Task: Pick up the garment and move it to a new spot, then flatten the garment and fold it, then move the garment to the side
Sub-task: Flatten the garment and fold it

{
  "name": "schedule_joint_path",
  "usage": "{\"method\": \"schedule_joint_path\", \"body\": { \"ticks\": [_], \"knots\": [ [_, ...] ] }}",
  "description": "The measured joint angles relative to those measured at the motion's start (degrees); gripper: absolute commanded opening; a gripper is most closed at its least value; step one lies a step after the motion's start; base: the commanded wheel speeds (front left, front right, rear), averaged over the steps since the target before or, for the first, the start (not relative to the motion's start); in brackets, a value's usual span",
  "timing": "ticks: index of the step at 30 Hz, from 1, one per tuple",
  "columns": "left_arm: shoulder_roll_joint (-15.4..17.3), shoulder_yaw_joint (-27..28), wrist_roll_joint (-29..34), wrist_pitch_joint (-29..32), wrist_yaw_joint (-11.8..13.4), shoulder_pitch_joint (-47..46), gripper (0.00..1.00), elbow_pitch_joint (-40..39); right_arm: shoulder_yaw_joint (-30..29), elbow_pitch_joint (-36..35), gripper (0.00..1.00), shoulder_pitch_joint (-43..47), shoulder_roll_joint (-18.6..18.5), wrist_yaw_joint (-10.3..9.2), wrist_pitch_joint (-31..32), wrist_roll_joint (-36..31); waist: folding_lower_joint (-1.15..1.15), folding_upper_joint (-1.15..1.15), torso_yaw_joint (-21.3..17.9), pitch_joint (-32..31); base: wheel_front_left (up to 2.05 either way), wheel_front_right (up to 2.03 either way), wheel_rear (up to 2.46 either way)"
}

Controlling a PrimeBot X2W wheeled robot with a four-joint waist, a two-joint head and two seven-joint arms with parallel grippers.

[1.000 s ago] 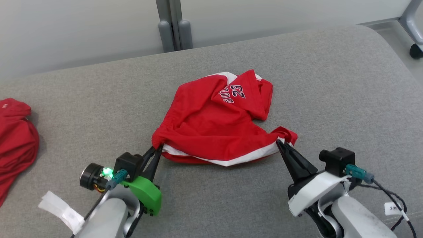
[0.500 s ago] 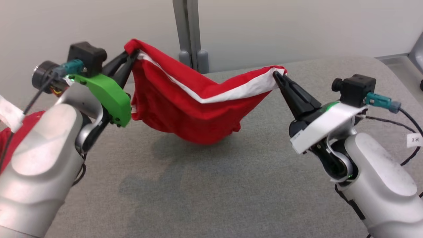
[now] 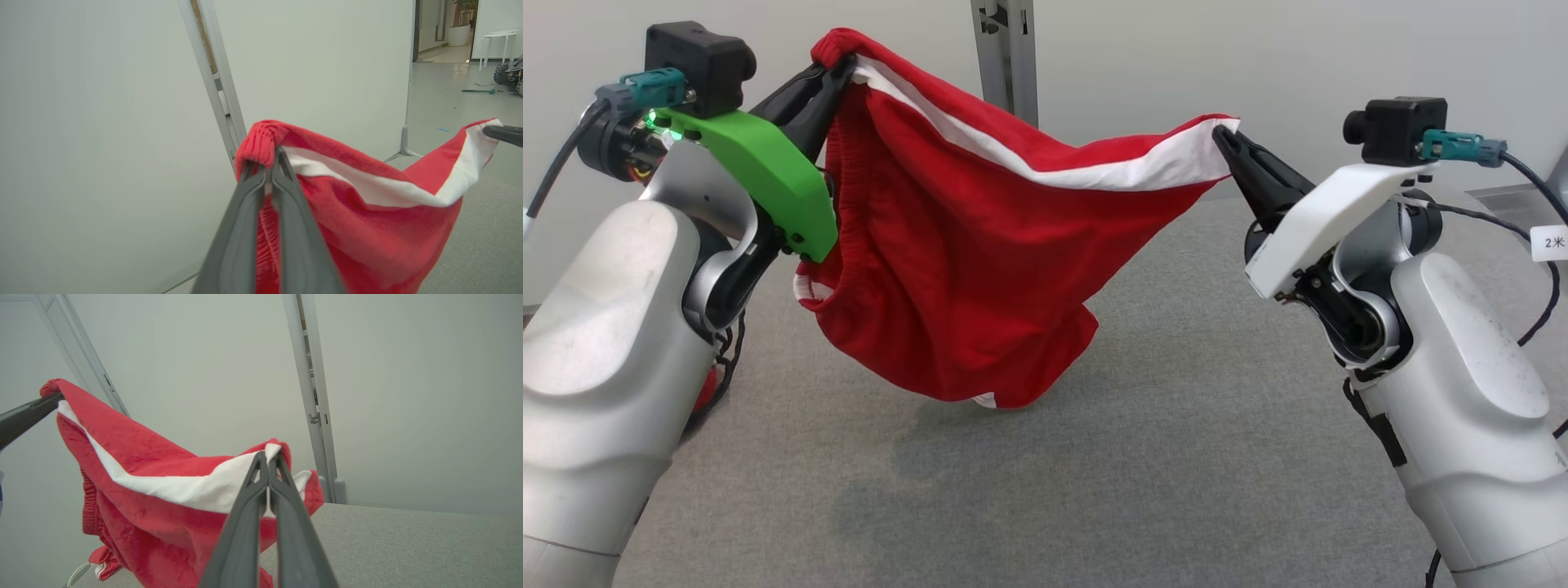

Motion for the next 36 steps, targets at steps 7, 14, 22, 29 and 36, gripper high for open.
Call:
{"method": "schedule_joint_path", "body": {
  "ticks": [7,14,22,29,36],
  "knots": [
    [0.2,0.9,-1.6,0.0,0.3,0.0,0.00,-0.7,-3.8,-3.3,0.00,-0.3,1.7,-0.01,6.0,-2.4,0.00,0.00,-0.3,-1.4,0.00,0.00,0.00],
    [-0.6,2.2,-1.4,-3.0,2.1,-1.0,0.00,-1.4,-6.1,-8.4,0.00,-0.8,1.7,0.00,0.7,-8.4,0.00,0.00,-0.8,-1.3,0.00,0.00,0.00],
    [-1.3,2.6,-1.8,-5.0,3.6,0.4,0.00,-0.7,-10.3,-8.0,0.00,-0.4,3.3,0.00,-1.5,-12.9,0.00,0.00,-1.2,-0.4,0.00,0.00,0.00],
    [-2.4,3.3,-2.1,-6.8,5.3,1.0,0.00,-0.6,-12.6,-8.5,0.00,-0.2,5.5,-0.01,-2.1,-16.7,0.00,0.00,-1.4,1.2,0.00,0.00,0.00],
    [-2.9,3.3,-2.5,-6.2,5.7,0.1,0.00,-0.6,-12.2,-9.1,0.00,-0.3,5.8,0.00,-1.9,-19.7,0.00,0.00,-1.8,3.9,0.00,0.00,0.00]
  ]
}}
